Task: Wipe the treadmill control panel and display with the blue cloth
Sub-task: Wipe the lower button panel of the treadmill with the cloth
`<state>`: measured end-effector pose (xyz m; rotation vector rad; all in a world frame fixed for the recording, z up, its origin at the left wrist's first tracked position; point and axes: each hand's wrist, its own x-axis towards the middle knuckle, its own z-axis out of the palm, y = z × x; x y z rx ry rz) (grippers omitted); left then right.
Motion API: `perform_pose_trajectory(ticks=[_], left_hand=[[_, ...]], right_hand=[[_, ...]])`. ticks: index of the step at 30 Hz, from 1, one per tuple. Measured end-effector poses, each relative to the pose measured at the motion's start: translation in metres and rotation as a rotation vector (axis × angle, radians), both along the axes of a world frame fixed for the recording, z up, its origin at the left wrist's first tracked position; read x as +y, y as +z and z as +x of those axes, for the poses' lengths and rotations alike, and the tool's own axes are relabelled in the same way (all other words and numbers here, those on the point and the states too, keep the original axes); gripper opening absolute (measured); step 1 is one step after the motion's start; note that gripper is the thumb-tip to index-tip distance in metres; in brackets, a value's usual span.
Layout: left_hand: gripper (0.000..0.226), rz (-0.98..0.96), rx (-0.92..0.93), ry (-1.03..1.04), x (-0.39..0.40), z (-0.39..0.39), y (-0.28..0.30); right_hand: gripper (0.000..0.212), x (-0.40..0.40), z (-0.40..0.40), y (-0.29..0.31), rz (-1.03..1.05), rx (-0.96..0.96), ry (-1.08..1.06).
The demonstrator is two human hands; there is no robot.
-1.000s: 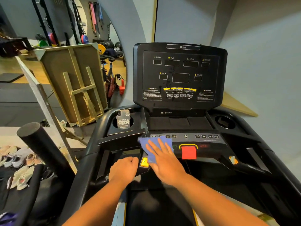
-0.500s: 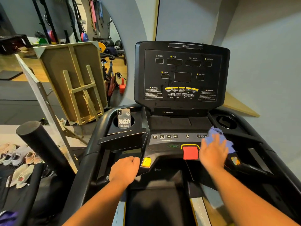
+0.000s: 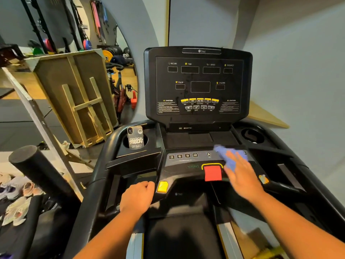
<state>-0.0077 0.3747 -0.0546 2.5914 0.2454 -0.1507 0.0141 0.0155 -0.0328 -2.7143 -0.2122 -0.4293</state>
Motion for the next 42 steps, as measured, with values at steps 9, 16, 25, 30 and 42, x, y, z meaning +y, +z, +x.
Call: perform_pose_trajectory(ticks=[9,16,25,30,42], left_hand=[[0.038,0.054,0.010,0.031,-0.005,0.002,0.003],[0.040,0.077,0.082,0.067,-0.007,0.006,0.001],[0.038,-0.145,-0.019,0.167,-0.017,0.019,-0.002],[0.023,-0.086,-0.375,0.102,-0.029,0.051,0.009],[0.020,0.131,-0.486,0.225,-0.040,0.092,0.009]], right_hand=[[0.058,0.125,0.024,-0.001,0.018,0.124,-0.072],[0.058,0.059,0.016,-0.024,-0.254,-0.018,0.374],[0.045,-0.005,0.026,-0.025,-0.009,-0.097,-0.215],[0.060,0.027,0.024,-0.022,-0.156,-0.010,0.261],[0.063,0.072,0.040,-0.020,-0.328,-0.059,0.391]])
